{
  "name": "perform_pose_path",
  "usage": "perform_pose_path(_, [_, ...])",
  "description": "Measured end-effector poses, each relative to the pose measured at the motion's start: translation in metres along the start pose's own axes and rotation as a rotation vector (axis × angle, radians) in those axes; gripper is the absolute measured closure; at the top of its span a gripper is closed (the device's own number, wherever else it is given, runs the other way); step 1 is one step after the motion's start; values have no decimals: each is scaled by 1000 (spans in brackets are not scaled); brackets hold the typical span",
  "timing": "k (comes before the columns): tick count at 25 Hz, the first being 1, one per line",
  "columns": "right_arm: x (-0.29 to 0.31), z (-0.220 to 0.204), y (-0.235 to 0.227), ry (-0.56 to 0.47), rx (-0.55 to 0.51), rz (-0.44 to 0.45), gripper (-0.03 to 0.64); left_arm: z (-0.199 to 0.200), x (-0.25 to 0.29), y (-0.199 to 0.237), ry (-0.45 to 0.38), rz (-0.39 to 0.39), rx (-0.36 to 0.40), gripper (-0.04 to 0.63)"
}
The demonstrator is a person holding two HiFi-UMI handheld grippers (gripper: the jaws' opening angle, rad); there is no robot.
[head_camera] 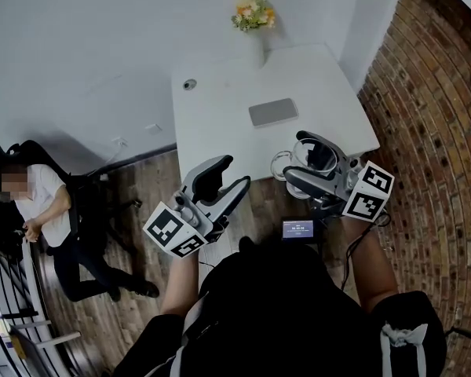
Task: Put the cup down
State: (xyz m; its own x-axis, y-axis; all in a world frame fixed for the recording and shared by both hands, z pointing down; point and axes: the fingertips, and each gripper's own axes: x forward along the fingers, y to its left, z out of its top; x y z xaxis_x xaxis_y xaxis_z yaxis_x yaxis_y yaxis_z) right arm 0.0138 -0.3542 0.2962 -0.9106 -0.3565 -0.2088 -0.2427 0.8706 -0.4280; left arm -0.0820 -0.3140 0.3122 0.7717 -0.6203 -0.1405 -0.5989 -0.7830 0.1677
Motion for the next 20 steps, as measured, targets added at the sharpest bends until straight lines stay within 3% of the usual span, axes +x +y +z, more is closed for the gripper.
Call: perform_pose_path(20, [23,-7,-5,8,23,-28,179,0,-7,17,-1,-34,-19,380])
